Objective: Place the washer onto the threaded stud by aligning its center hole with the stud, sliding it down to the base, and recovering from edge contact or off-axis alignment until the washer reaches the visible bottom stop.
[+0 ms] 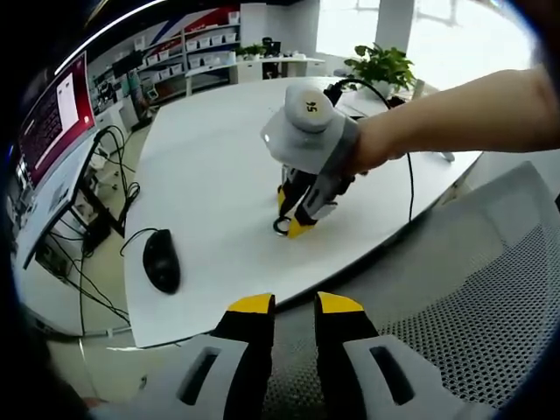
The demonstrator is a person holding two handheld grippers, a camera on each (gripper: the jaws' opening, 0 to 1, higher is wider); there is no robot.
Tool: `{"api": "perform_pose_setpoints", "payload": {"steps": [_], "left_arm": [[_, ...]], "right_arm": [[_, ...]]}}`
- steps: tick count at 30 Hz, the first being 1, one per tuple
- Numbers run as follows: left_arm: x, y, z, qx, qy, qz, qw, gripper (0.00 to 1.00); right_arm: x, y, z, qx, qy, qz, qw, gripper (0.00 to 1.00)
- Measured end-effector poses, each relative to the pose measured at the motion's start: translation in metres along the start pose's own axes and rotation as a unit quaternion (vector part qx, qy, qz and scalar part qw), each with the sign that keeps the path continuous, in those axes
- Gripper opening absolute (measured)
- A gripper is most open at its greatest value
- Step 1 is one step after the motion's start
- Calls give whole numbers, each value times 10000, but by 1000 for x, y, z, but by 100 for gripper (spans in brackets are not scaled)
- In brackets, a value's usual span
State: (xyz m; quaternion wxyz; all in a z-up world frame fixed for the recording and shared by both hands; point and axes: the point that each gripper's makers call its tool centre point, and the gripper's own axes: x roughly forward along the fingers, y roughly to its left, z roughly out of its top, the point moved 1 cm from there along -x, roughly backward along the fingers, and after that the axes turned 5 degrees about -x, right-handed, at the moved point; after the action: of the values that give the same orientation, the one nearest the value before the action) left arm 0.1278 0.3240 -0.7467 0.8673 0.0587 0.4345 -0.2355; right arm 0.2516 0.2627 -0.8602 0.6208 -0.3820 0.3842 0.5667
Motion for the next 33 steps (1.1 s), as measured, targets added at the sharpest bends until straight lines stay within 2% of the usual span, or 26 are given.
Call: {"api": "perform_pose_setpoints", "payload": {"steps": [5,9,19,28,33], "left_arm": [[0,0,0,-2,-1,3,10000,16],[0,1,0,-1,0,5,10000,16],[0,0,0,10,4,-4,10000,16],[0,0,0,6,-5,-1,10000,16],[1,1,0,6,-5,1,10000,16]], "right_arm": [[-1,2,1,-17,11,-5,10000,24],[-1,-1,0,163,1,-56,9999,24],[-8,-5,-5,29,70,-103,9999,24],[-21,-2,5,155,-67,-53,9998,24],[-28,-8,7,162,-171,-54,9997,24]]}}
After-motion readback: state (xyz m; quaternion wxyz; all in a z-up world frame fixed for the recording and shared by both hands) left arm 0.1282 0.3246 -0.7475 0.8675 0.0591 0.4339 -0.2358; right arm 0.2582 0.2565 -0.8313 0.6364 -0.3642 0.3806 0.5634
